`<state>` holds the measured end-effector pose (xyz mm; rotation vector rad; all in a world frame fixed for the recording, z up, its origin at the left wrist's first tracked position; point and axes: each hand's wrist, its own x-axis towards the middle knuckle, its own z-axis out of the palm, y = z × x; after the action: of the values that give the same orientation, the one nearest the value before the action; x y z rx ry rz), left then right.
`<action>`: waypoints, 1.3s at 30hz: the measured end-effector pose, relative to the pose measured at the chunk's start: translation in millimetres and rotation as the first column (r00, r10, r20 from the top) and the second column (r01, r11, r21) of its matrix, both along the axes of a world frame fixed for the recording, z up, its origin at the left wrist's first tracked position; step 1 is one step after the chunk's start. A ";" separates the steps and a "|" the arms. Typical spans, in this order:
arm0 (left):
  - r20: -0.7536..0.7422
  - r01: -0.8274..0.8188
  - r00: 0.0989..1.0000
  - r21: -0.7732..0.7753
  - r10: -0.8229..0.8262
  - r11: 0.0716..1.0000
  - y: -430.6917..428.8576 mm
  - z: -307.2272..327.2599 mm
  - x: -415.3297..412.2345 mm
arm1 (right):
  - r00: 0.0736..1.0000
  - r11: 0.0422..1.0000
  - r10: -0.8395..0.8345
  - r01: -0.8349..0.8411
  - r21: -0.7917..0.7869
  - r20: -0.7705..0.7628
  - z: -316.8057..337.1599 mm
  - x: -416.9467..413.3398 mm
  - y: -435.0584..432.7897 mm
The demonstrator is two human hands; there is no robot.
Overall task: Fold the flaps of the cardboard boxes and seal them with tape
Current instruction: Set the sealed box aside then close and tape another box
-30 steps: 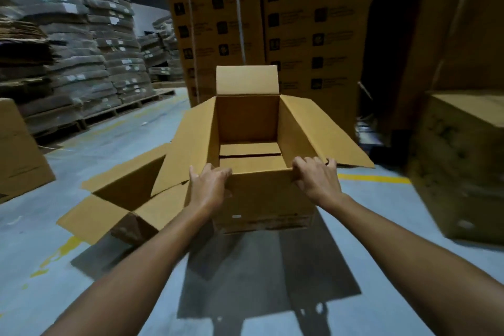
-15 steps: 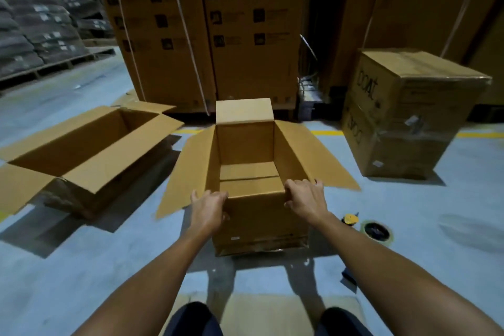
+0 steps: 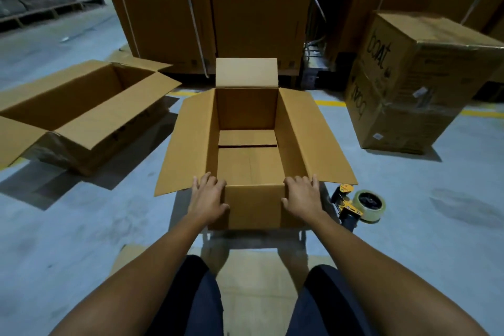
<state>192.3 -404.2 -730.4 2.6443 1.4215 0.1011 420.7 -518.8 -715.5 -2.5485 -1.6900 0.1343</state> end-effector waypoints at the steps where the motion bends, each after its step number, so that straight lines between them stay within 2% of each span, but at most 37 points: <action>1: 0.021 0.007 1.000 -0.022 -0.007 1.000 -1.0 2.0 -2.3 | 1.000 1.000 0.002 -0.002 -0.009 -0.015 2.2 -0.5 -1.5; 6: 0.148 -0.044 0.987 -0.108 0.060 0.993 -13.4 10.4 -13.0 | 0.995 0.996 0.017 -0.025 -0.080 -0.096 13.7 -5.6 -8.4; 10: 0.228 -0.217 0.940 -0.172 0.253 0.961 -29.8 22.4 -16.7 | 0.986 0.990 -0.021 -0.004 -0.143 -0.168 22.5 -14.7 -15.9; 13: 0.292 -0.357 0.859 -0.245 0.420 0.902 -40.9 34.3 -18.2 | 0.979 0.993 -0.022 -0.003 -0.119 -0.205 26.4 -19.6 -21.0; 15: 0.306 -0.339 0.823 -0.411 0.478 0.846 -40.8 39.0 -21.0 | 0.981 0.995 0.014 -0.032 -0.091 -0.193 30.2 -21.6 -25.2; 18: 0.353 -0.204 0.770 -0.653 0.532 0.729 -39.9 45.6 -26.2 | 0.982 0.995 0.041 -0.058 -0.086 -0.185 36.9 -26.1 -33.2; 23: 0.417 -0.216 0.668 -0.684 0.616 0.697 -31.8 72.6 -29.5 | 0.978 0.994 0.079 -0.092 -0.063 -0.191 51.1 -33.0 -39.4; 25: 0.413 -0.210 0.627 -0.726 0.660 0.654 -26.3 84.9 -30.3 | 0.961 0.989 0.130 -0.143 -0.038 -0.243 63.6 -34.2 -38.3; 27: 0.443 -0.219 0.559 -0.736 0.701 0.640 -16.6 92.9 -30.5 | 0.940 0.975 0.209 -0.222 -0.018 -0.271 81.1 -35.0 -35.4; 30: 0.516 -0.205 0.387 -0.760 0.764 0.617 3.3 97.4 -25.4 | 0.937 0.938 0.331 -0.340 -0.070 -0.110 107.1 -33.7 -23.9; 32: 0.552 -0.167 0.284 -0.777 0.784 0.607 8.6 99.5 -17.6 | 0.943 0.941 0.331 -0.331 -0.064 -0.017 114.7 -29.1 -11.2; 34: 0.603 -0.229 0.257 -0.722 0.756 0.653 11.5 99.4 -10.1 | 0.962 0.963 0.270 -0.270 -0.011 0.048 117.5 -24.1 1.6; 35: 0.654 -0.308 0.286 -0.630 0.701 0.713 13.3 99.9 -7.7 | 0.967 0.970 0.241 -0.243 0.012 0.085 118.6 -21.8 6.6; 37: 0.746 -0.431 0.411 -0.348 0.524 0.833 20.2 104.3 -6.2 | 0.961 0.971 0.220 -0.231 0.053 0.170 117.4 -17.2 16.3; 39: 0.784 -0.441 0.510 -0.116 0.355 0.890 35.0 107.6 -6.0 | 0.932 0.954 0.209 -0.260 0.147 0.296 109.3 -12.2 25.7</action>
<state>186.3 -369.2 -622.8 1.7796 1.6052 1.2567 408.5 -493.2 -606.2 -2.3080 -1.9969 -0.3672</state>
